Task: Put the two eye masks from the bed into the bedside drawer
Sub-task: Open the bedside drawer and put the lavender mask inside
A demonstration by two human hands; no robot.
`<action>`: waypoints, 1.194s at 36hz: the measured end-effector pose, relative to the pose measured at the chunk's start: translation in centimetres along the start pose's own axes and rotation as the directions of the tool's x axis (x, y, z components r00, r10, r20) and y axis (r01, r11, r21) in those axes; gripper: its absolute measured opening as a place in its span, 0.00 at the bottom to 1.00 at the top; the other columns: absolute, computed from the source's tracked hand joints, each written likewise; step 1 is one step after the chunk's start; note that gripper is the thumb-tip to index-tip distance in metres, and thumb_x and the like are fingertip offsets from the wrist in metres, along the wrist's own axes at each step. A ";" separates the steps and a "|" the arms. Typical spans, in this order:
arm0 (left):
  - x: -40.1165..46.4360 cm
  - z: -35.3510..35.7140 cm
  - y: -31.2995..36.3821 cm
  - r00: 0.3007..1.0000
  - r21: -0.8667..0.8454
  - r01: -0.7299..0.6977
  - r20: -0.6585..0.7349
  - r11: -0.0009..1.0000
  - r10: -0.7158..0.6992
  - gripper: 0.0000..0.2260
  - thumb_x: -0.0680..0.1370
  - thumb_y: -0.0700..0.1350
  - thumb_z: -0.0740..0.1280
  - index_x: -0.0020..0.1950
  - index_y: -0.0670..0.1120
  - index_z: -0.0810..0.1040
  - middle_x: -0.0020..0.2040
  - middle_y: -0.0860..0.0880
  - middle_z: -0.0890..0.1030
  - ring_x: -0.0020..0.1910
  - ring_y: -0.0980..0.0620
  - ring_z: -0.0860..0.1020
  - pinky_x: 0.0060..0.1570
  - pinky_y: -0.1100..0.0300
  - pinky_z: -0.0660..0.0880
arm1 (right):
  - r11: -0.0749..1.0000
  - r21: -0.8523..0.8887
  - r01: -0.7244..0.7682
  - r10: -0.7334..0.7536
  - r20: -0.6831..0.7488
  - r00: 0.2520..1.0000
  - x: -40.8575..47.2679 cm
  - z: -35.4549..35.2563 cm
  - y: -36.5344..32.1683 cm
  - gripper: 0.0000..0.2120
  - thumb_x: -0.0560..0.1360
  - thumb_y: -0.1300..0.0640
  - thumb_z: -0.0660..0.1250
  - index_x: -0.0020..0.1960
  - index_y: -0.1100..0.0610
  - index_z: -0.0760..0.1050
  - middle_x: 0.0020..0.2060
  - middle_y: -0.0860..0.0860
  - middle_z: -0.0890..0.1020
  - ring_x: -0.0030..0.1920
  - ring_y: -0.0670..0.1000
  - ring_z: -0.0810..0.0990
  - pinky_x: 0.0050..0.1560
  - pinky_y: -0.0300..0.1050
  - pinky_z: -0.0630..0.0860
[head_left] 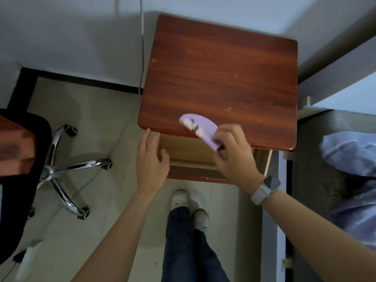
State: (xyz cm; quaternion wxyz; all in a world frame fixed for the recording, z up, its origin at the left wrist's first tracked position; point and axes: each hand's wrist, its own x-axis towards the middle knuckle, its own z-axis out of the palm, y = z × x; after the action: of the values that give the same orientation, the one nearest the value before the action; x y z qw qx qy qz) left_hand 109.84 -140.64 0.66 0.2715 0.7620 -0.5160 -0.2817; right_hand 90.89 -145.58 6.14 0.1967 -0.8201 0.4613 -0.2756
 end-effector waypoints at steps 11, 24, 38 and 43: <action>-3.7 2.0 -5.7 0.982 0.060 0.176 0.063 0.983 -0.180 0.18 0.75 0.39 0.60 0.65 0.40 0.69 0.69 0.38 0.68 0.67 0.41 0.67 0.66 0.46 0.67 | 0.963 -0.257 -0.079 0.150 0.270 0.951 -6.5 10.0 4.1 0.07 0.65 0.69 0.54 0.39 0.59 0.64 0.38 0.61 0.78 0.40 0.55 0.62 0.36 0.45 0.62; -5.3 3.0 -7.7 0.973 -0.017 0.217 0.082 0.976 -0.215 0.20 0.76 0.39 0.60 0.68 0.43 0.65 0.68 0.43 0.68 0.68 0.47 0.67 0.66 0.60 0.61 | 0.613 0.185 -0.768 0.684 0.363 0.633 -1.8 14.5 3.3 0.08 0.74 0.60 0.65 0.38 0.55 0.69 0.34 0.54 0.76 0.38 0.56 0.73 0.32 0.43 0.65; -5.4 3.0 -8.2 0.976 -0.068 0.205 0.094 0.976 -0.198 0.19 0.77 0.39 0.60 0.68 0.45 0.65 0.66 0.45 0.70 0.65 0.49 0.68 0.64 0.63 0.63 | 0.583 0.238 -0.777 0.690 0.360 0.628 -0.6 15.3 4.5 0.15 0.77 0.60 0.60 0.62 0.63 0.67 0.56 0.62 0.79 0.55 0.61 0.77 0.57 0.55 0.75; -5.3 2.9 -7.9 0.989 0.090 0.148 -0.027 0.985 -0.146 0.16 0.75 0.43 0.59 0.63 0.44 0.72 0.59 0.43 0.74 0.59 0.46 0.71 0.60 0.53 0.70 | 0.564 0.294 -0.771 0.714 0.295 0.635 -0.7 15.6 4.3 0.10 0.77 0.59 0.59 0.58 0.56 0.70 0.51 0.58 0.80 0.51 0.58 0.78 0.54 0.54 0.76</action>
State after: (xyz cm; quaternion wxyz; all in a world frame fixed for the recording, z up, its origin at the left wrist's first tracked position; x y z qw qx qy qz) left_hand 111.15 -133.52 -6.07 0.2199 0.8126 -0.4678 -0.2693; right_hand 97.71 -146.08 -8.55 0.4873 -0.5088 0.6826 -0.1943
